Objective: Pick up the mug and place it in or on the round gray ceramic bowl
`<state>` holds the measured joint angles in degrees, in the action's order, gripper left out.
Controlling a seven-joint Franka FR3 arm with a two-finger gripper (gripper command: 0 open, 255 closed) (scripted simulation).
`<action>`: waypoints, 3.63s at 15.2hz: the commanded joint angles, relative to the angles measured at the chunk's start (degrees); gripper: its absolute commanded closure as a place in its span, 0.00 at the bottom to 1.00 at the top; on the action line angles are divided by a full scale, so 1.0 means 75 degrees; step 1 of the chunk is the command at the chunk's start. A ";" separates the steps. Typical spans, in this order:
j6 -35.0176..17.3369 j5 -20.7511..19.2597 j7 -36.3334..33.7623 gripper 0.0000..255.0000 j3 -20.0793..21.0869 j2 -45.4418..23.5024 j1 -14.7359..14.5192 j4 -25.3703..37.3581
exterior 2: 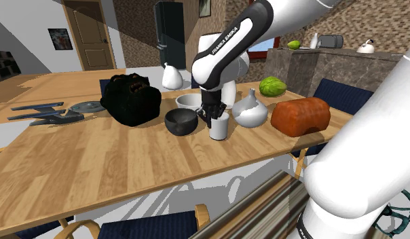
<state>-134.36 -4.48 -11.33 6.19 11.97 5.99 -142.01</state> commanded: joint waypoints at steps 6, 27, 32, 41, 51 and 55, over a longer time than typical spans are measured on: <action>0.0775 0.0100 0.0102 1.00 -0.0019 0.0418 -0.0033 0.0360; 0.2963 0.0230 0.0316 1.00 -0.0076 0.1058 -0.0060 0.1918; 0.3166 0.0114 -0.0178 1.00 0.0257 -0.0339 -0.0167 0.3479; 0.4126 -0.0392 -0.0988 1.00 0.0657 -0.3067 -0.0557 0.7055; 0.3390 -0.0498 -0.1152 1.00 0.0661 -0.3441 -0.0610 0.6673; 0.3000 -0.0526 -0.1197 1.00 0.0652 -0.3488 -0.0604 0.6327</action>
<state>-111.15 -8.34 -20.19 11.09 -13.99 1.48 -94.09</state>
